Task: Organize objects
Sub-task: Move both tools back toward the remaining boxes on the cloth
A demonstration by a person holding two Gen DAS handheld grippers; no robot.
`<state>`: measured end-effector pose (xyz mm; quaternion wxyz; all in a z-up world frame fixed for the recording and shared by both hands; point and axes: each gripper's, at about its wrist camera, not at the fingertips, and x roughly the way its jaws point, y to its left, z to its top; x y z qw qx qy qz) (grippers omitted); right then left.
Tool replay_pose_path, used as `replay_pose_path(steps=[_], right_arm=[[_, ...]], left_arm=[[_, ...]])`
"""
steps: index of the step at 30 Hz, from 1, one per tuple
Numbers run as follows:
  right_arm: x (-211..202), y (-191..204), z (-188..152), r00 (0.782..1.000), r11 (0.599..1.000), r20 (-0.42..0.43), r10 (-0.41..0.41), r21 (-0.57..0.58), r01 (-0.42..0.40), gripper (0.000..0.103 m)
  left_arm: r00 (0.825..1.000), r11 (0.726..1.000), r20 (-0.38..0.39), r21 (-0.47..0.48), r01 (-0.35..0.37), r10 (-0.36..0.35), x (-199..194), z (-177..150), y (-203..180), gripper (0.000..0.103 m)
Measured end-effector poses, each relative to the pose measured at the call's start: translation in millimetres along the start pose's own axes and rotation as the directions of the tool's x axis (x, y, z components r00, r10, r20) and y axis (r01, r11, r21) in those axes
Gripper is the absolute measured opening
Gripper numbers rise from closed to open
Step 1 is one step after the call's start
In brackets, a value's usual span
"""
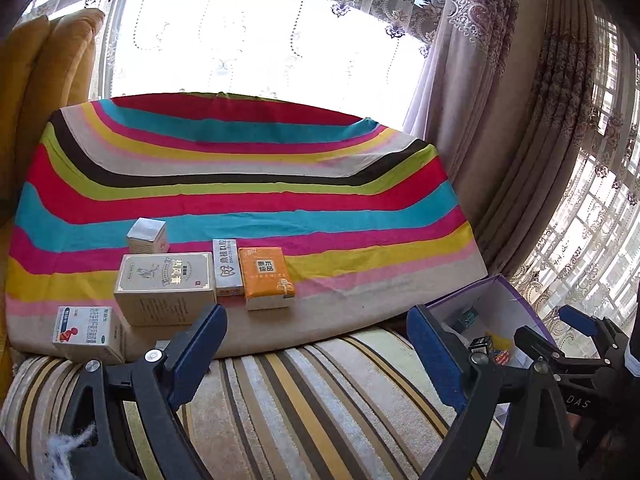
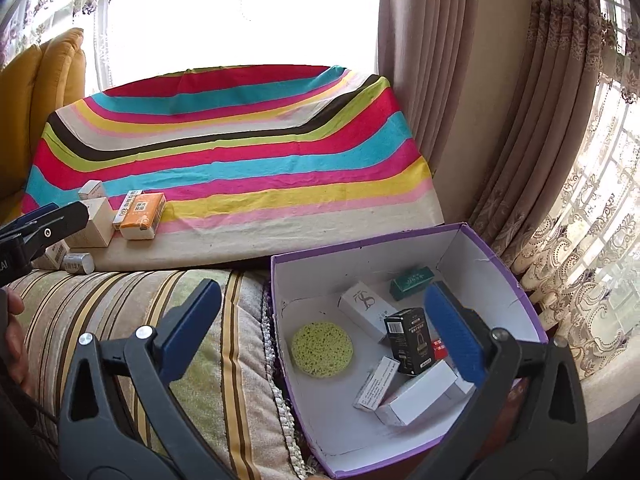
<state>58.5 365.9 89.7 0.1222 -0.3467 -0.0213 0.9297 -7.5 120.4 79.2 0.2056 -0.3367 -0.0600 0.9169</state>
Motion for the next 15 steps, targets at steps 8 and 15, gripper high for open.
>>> replay_pose_path(steps=[8,15], right_arm=[[6.9,40.2,-1.8,0.997,0.994,-0.024,0.077,-0.078,-0.079,0.102],[19.6,73.1,-6.2,0.96,0.962,-0.085,0.266,-0.041,-0.271,0.102]], left_arm=[[0.989,0.987,-0.024,-0.066,-0.149,0.148,-21.6,-18.2,62.4,0.093],[0.964,0.955,-0.099,-0.147,-0.259,0.246,-33.0,-26.6,120.6,0.093]])
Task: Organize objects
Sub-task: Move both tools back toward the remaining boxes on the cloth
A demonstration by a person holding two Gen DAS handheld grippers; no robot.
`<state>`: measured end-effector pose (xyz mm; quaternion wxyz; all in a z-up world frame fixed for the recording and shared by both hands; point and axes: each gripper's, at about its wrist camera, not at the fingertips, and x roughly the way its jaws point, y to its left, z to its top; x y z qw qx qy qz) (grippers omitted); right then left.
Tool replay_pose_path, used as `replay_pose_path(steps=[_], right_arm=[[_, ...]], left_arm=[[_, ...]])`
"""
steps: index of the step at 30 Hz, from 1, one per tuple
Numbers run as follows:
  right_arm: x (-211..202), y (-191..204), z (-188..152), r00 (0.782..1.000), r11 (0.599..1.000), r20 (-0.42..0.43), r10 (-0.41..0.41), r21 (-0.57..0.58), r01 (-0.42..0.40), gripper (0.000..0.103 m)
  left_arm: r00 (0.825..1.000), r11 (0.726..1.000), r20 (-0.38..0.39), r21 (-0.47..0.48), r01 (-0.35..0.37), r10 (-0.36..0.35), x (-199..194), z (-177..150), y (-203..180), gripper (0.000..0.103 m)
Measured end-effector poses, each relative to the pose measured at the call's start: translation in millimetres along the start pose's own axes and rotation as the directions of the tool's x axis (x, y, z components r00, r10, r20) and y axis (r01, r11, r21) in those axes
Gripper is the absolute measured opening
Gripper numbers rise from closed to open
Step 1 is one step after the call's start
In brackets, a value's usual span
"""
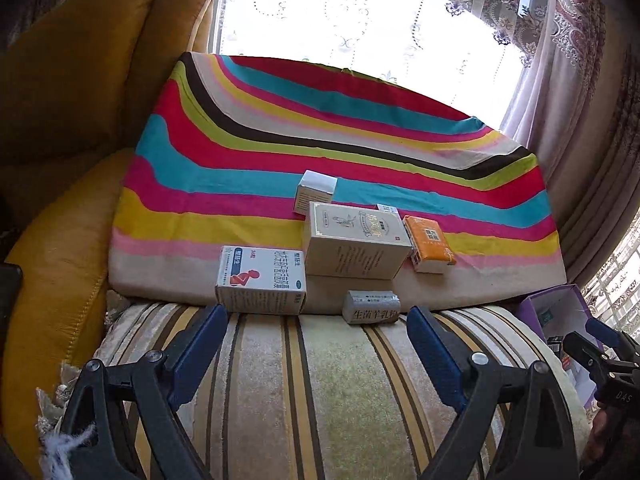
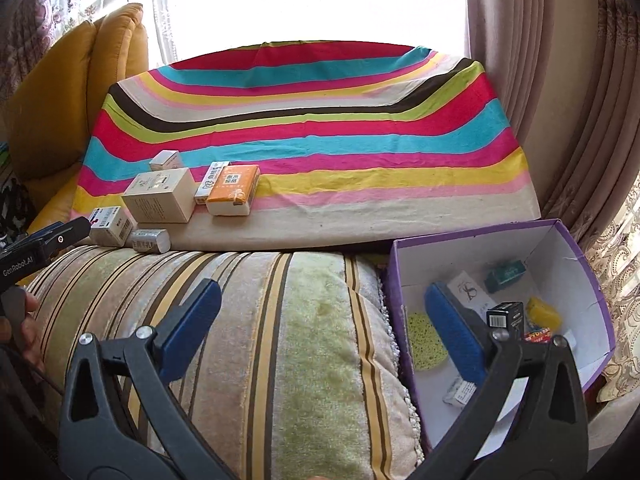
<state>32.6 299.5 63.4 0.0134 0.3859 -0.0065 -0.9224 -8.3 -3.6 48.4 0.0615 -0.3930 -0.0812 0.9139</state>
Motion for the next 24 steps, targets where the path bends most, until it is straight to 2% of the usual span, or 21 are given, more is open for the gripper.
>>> replay_pose_path(steps=[7,16,24], right_arm=[[20.3,41.3,3.3,0.996,0.996,-0.04,0.085,-0.034,-0.087,0.102],[47.3,90.8,12.1,0.986,0.985,-0.091,0.139,-0.093,-0.148,0.102],[67.1,119.6,19.4,0.978,0.976,-0.132,0.164,-0.122,-0.18,0.102]], left_arm=[[0.997,0.998,-0.072,-0.058,-0.022,0.017,13.6,3.7,33.9,0.093],[0.99,1.0,-0.141,-0.029,-0.008,0.004,45.0,15.9,33.1,0.093],[0.98,0.999,-0.198,-0.033,-0.034,0.027,72.1,27.3,36.6,0.093]])
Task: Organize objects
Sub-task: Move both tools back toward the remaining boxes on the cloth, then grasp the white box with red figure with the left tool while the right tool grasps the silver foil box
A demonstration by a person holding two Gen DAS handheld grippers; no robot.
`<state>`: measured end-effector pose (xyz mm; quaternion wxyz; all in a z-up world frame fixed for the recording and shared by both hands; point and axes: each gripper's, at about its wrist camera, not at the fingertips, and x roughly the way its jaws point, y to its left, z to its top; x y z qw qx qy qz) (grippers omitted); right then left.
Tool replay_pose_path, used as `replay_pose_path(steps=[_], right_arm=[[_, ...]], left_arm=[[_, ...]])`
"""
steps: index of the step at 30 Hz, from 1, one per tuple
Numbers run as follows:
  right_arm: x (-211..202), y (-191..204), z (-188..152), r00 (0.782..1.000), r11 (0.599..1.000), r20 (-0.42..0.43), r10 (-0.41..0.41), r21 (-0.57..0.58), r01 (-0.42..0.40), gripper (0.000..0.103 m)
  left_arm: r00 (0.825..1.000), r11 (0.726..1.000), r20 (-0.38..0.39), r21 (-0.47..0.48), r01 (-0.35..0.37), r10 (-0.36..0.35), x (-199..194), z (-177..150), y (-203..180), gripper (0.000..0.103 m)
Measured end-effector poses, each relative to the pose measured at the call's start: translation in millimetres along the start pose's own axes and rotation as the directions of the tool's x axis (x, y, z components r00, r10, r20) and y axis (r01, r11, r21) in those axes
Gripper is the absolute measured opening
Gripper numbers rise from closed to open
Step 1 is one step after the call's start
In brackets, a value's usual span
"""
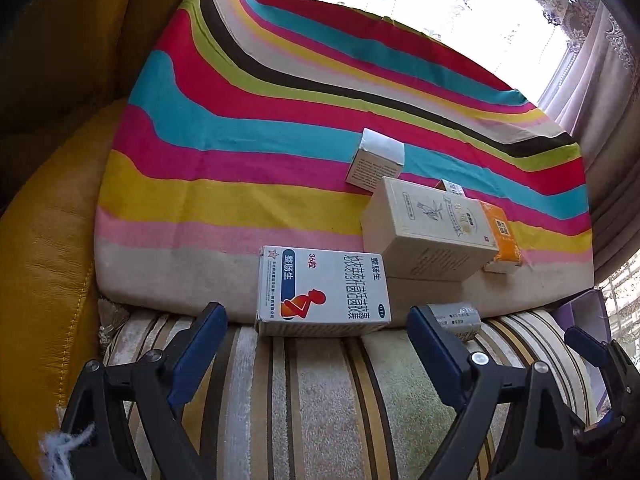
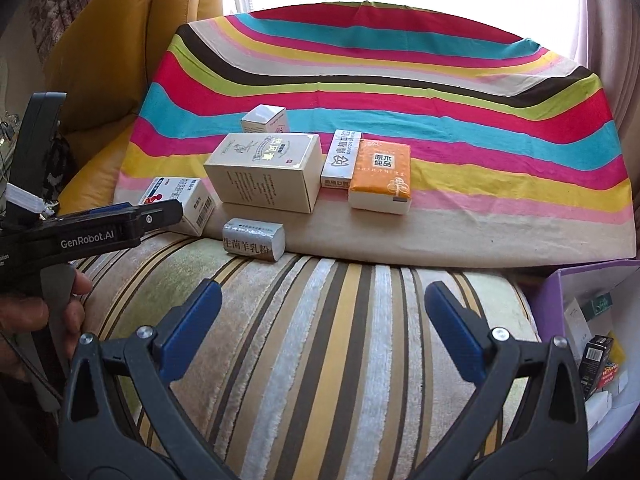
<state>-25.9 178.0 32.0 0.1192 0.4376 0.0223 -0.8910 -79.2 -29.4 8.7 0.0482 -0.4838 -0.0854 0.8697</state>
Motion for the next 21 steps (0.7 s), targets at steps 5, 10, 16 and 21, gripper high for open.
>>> replay_pose_path(steps=[5,10,16,21], right_arm=[[15.3,11.7,8.3,1.0,1.0,-0.026,0.01,-0.022,-0.01,0.1],[32.5,23.7,16.6,0.998,0.999,-0.056,0.02,-0.041,-0.022,0.096],[51.2,35.5,25.2,0.996,0.998,-0.088,0.017,-0.06,-0.022,0.092],[64.3,39.2,29.7,0.993,0.998,-0.118,0.01,-0.054,-0.016,0.088]], left_arm=[[0.999,1.0,-0.044,0.02,-0.001,0.001,12.3,4.4,-1.5,0.093],[0.997,1.0,-0.071,0.023,-0.007,0.008,20.9,7.6,0.8,0.088],[0.997,1.0,-0.077,0.006,0.011,-0.011,24.7,8.8,4.6,0.074],[0.998,1.0,-0.062,-0.014,0.02,-0.021,22.6,7.8,8.2,0.074]])
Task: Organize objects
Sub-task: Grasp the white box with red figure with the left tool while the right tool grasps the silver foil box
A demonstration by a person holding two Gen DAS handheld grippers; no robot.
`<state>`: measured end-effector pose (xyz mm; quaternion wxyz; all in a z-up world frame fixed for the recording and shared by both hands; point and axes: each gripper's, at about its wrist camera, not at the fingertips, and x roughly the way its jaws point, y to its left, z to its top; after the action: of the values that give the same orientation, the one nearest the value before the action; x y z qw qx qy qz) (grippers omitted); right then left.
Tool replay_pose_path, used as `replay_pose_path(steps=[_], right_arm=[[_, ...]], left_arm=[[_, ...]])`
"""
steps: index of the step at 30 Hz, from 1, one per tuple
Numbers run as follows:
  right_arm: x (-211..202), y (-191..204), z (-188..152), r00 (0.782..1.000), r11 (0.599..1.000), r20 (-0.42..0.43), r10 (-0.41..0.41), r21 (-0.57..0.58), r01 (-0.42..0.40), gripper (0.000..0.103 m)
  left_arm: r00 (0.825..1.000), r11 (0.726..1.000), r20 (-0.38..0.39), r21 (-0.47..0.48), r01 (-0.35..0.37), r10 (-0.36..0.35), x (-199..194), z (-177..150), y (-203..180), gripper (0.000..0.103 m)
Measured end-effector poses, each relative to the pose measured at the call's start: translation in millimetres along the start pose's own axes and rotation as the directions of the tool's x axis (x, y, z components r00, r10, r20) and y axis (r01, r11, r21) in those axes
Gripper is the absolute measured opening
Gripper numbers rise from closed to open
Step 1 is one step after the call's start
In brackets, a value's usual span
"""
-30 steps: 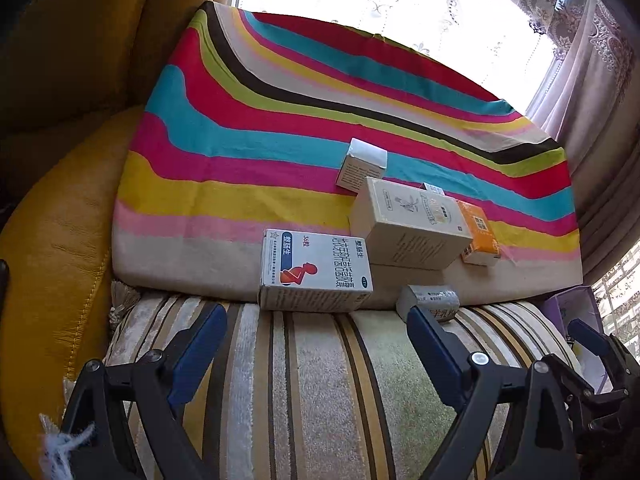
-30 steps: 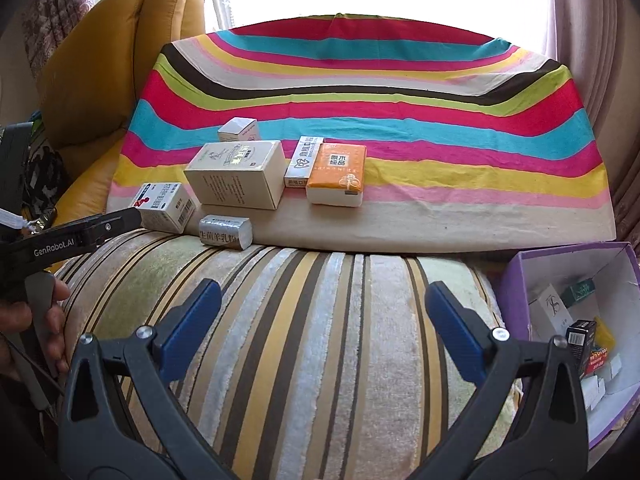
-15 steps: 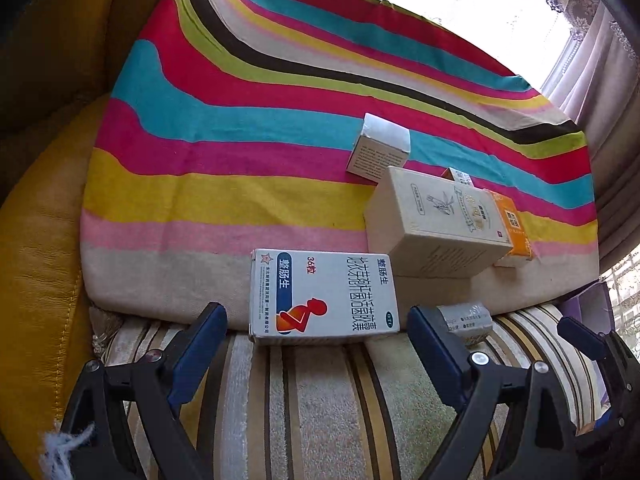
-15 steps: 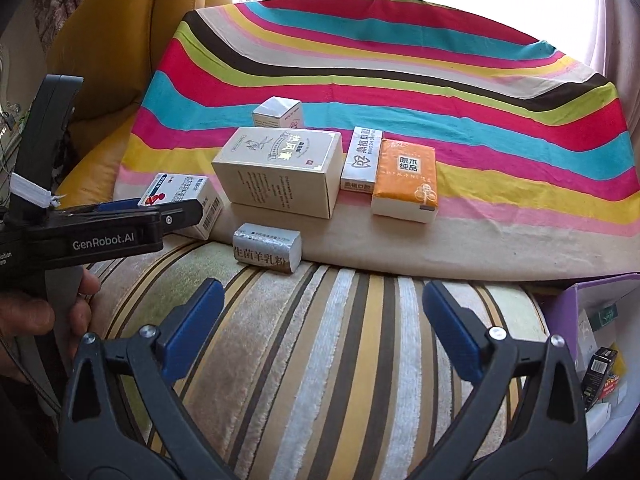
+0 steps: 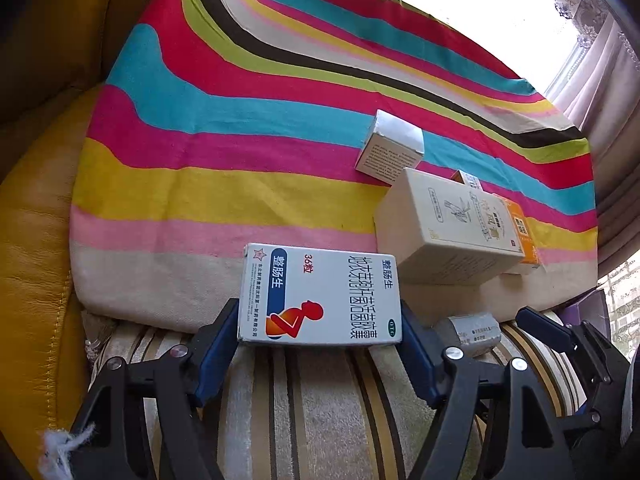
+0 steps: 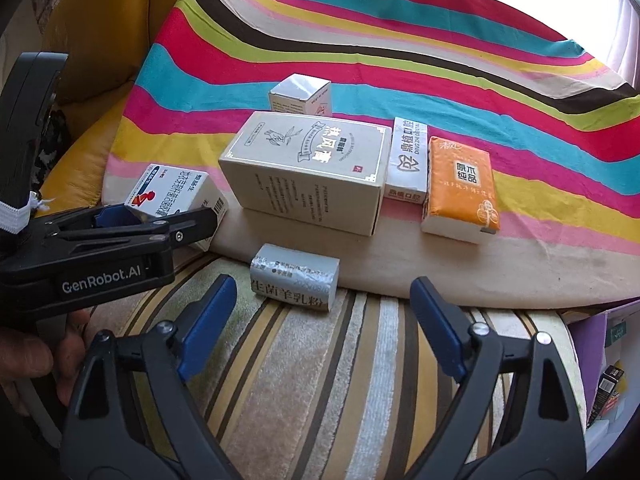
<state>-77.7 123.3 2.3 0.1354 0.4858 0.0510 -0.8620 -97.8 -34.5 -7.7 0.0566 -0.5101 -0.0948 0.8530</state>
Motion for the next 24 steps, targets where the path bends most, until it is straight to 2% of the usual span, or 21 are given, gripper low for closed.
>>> replay_pose_path(steps=[5,8,13,24], right_arm=[[12.7,3.8,4.6,0.999,1.0,-0.034,-0.013,0.0,0.013,0.08],[19.6,4.1,4.9,0.998,1.0,-0.057,-0.02,0.0,0.02,0.069],[17.2,6.1,3.7,0.997,0.998,-0.049,-0.056,-0.016,0.056,0.052],[6.6,3.5,-3.0,0.999,0.999,-0.015,-0.041,0.003,0.041,0.051]], left_arm=[[1.0,1.0,0.028,-0.022,-0.007,0.007,-4.3,-3.9,3.4,0.074],[0.999,0.999,0.047,-0.031,-0.014,0.016,-7.6,-4.7,4.7,0.074],[0.997,0.999,0.074,-0.034,-0.027,0.03,-14.0,-7.0,4.7,0.074],[0.992,0.999,0.124,-0.027,-0.031,0.035,-29.8,-18.6,-5.6,0.074]])
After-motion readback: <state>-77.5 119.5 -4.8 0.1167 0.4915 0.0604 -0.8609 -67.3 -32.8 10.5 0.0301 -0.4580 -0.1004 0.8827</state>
